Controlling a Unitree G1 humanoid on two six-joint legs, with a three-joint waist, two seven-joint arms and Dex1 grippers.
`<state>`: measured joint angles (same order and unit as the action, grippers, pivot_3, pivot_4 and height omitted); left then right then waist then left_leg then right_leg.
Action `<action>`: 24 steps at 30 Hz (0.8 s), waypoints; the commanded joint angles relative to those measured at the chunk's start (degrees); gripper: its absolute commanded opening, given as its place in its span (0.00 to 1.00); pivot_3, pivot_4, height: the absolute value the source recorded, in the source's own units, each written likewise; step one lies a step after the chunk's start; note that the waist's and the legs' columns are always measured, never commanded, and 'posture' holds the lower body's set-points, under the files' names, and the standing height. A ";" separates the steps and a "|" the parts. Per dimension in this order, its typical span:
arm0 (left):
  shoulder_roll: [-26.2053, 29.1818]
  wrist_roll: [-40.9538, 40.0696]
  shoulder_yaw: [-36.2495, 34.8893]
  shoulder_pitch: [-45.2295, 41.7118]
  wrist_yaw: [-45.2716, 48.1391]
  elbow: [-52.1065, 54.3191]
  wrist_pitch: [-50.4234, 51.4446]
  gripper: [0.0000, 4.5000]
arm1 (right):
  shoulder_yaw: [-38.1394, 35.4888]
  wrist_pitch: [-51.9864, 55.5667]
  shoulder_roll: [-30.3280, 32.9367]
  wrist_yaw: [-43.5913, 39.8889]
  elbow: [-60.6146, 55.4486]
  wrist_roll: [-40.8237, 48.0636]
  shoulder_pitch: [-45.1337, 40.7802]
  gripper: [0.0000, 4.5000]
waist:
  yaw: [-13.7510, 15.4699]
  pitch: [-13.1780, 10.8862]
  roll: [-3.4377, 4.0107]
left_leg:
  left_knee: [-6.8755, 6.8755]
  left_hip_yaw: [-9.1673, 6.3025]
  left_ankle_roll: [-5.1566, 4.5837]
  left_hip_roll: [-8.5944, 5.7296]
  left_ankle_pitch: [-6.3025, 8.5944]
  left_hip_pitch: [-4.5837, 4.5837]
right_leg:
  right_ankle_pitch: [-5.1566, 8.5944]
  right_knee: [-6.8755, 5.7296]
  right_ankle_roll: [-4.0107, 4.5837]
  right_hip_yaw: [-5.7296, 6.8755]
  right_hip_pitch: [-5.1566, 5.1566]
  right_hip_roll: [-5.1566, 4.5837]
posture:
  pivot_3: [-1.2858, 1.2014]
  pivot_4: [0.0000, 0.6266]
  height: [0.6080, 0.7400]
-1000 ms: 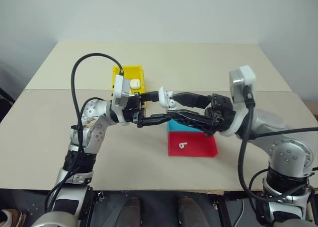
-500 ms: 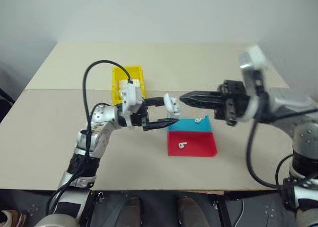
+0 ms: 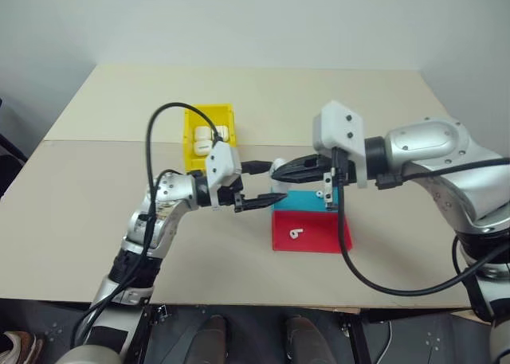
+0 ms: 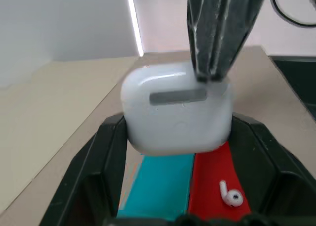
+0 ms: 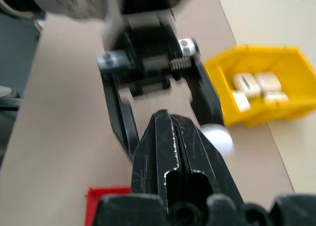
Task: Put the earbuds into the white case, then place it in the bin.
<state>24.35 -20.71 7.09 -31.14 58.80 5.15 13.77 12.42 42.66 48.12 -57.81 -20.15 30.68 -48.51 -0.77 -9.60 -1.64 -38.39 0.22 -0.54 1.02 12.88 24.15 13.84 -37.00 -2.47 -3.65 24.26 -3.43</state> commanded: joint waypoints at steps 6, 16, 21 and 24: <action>-5.68 4.91 -7.66 -0.08 -23.44 7.03 2.67 0.62 | -20.52 6.33 -4.15 8.70 -2.12 12.13 6.36 0.01 | 0.28 0.01 -0.01 | -0.01 -0.08 0.00 0.00 0.00 0.00 | -0.01 -0.01 0.00 0.02 -0.06 -0.04 | 0.52 0.24 1.00; -12.86 13.41 -16.51 -14.07 -53.54 -11.88 6.93 0.62 | -16.55 6.23 -14.07 23.29 -10.74 10.08 13.23 0.01 | 0.20 0.04 -0.06 | -0.11 -0.12 -0.01 -0.06 0.01 -0.02 | -0.07 -0.09 -0.05 -0.01 -0.05 0.00 | 0.52 0.24 1.00; -13.34 15.92 -14.76 -18.06 -54.91 -23.25 1.66 0.62 | -16.28 7.16 -15.67 26.15 -10.72 10.84 12.61 0.01 | 0.50 0.04 -0.06 | -0.07 -0.12 -0.01 -0.10 0.01 0.12 | -0.08 -0.10 -0.07 0.06 -0.01 -0.06 | 0.52 0.24 1.00; -13.56 15.83 -14.09 -19.51 -53.57 -28.00 0.11 0.78 | -16.33 7.13 -15.70 26.58 -10.60 11.04 12.61 0.00 | 0.66 0.04 -0.06 | -0.06 -0.10 -0.01 -0.11 0.01 0.17 | -0.10 -0.10 -0.10 0.07 0.00 -0.08 | 0.52 0.24 1.00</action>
<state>10.94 -5.27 -7.68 -48.19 4.49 -22.81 16.27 -2.83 49.97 32.25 -31.78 -29.37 41.27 -34.80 -0.11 -9.56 -1.70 -38.45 0.13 -0.55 0.91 12.89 24.33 13.74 -37.09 -2.57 -3.58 24.26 -3.52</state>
